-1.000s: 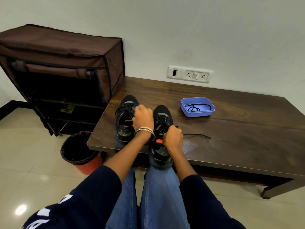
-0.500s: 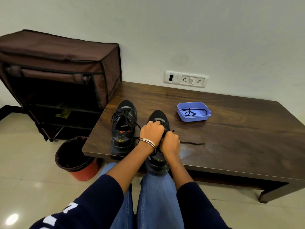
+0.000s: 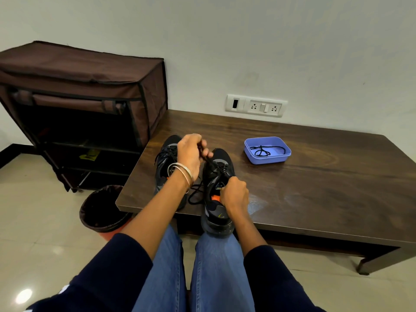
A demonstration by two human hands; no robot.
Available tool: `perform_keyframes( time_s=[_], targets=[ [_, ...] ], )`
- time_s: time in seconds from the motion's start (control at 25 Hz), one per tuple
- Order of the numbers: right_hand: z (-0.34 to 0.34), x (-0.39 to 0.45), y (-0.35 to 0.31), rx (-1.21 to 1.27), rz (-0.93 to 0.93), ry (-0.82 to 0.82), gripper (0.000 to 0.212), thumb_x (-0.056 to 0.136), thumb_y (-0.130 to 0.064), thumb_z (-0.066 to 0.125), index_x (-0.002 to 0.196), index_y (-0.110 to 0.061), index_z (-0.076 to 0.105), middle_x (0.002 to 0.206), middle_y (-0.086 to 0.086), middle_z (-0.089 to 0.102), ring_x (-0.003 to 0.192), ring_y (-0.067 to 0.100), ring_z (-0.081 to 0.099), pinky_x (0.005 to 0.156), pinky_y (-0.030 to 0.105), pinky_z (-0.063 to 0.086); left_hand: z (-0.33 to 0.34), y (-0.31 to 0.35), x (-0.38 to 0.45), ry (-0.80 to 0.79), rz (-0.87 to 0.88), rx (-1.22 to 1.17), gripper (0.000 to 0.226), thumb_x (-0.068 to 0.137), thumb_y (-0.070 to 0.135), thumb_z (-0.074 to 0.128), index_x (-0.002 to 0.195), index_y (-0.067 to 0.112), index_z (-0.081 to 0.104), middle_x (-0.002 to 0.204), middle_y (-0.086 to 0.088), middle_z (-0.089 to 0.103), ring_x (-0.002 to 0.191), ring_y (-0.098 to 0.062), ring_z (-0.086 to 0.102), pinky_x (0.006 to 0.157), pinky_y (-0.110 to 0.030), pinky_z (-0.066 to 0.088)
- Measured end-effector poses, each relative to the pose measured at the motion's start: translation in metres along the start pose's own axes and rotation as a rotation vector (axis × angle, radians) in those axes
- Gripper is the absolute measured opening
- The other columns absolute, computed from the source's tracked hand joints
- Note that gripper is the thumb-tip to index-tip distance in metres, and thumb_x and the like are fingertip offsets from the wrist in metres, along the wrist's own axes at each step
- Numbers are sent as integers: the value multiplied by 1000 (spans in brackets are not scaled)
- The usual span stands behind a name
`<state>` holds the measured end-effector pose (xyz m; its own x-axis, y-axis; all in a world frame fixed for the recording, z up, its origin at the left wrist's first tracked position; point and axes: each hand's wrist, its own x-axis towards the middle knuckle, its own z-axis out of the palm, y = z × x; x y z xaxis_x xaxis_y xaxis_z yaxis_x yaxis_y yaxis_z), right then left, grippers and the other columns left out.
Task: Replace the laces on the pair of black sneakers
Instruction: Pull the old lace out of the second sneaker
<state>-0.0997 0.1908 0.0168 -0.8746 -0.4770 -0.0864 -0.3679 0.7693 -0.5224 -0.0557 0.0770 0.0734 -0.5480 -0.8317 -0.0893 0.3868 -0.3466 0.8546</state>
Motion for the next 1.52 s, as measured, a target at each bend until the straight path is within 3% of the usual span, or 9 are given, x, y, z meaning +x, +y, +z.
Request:
perform_keyframes(
  time_s=[0.24,0.4,0.52,0.6,0.72,0.8,1.12,1.28,1.52],
  targets=[
    [-3,-2,-2,3,8,-28,17,92,-16,56,101,-3,61,107,18,64,98,36,62,74,40,51,-11,-42,0,-441,285,1570,24,84,23,65,107,24,72,110,-4,65,103,-22,59,90,-36,49],
    [-4,-2,-2,-15,2,-24,16,95,-14,51,98,-2,61,107,18,65,98,36,62,68,37,46,-4,-59,-10,-347,452,1934,26,95,27,54,113,14,67,121,-7,49,114,-28,45,75,-37,48],
    [-3,-2,-2,-17,9,-31,15,94,-15,52,100,-3,60,109,18,64,99,37,61,73,40,48,-9,-60,-9,-278,428,1635,15,90,21,61,93,13,73,110,0,58,107,-22,52,75,-36,50],
    [-3,-1,-1,-7,21,-23,18,92,-16,55,103,-3,60,109,19,63,101,38,61,75,42,49,-13,-53,-8,-190,289,1091,9,84,7,66,77,8,73,98,-3,68,95,-21,63,77,-31,53],
    [0,1,0,-12,17,-10,18,92,-15,55,105,-3,61,109,19,64,100,38,62,77,42,52,-7,-24,-14,-100,-37,151,27,98,0,43,74,10,52,72,-7,70,64,-18,68,37,-18,39],
    [2,1,-1,-11,22,-6,18,93,-13,54,106,-3,61,109,19,64,99,38,62,76,42,52,-4,-13,-13,-47,-117,-53,26,102,7,35,79,14,45,59,-4,59,44,-12,56,31,-16,25],
    [2,2,0,-12,23,-27,17,94,-18,51,103,-6,57,109,17,61,98,36,60,78,45,53,-10,-45,-14,-341,307,1784,26,88,43,61,111,34,69,118,-3,57,101,-31,60,79,-37,49],
    [2,2,0,-22,24,-24,16,96,-16,48,101,-4,58,109,18,61,98,37,60,72,42,48,-13,-67,-12,-280,357,1645,19,92,31,55,97,19,69,109,-5,55,95,-32,59,70,-35,42],
    [4,0,-1,-9,9,-5,21,95,-16,48,109,-5,60,108,17,64,98,36,61,73,41,50,-14,-68,-7,-206,-85,941,17,70,28,55,58,19,62,81,-1,61,84,-20,55,79,-32,39]
  ],
)
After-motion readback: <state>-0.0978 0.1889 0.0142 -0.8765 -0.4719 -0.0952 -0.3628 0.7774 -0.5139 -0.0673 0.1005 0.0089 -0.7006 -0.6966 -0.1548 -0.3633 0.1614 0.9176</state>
